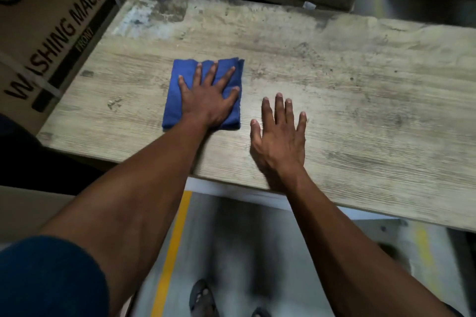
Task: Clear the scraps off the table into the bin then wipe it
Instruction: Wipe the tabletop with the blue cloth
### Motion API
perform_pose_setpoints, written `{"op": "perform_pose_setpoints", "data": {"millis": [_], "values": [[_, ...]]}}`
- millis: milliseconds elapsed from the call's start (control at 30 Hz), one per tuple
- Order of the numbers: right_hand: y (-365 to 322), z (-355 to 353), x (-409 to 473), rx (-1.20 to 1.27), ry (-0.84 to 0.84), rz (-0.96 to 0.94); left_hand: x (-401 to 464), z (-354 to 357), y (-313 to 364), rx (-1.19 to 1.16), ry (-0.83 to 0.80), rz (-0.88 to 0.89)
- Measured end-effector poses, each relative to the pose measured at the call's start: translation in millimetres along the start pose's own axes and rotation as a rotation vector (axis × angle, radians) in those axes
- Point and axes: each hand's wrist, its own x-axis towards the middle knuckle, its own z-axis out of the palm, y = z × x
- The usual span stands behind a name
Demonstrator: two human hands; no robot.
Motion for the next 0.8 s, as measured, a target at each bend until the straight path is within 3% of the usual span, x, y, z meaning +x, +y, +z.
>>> {"op": "perform_pose_setpoints", "data": {"millis": [367, 800], "values": [[-2.9, -8.0, -2.5, -0.003, -0.013, 0.013, -132.6, 18.7, -32.1, 0.014, 0.019, 0.001], [-3.2, -3.7, -1.4, -0.026, 0.029, 0.01, -2.9, -7.0, -37.1, -0.044, 0.001, -0.106]]}}
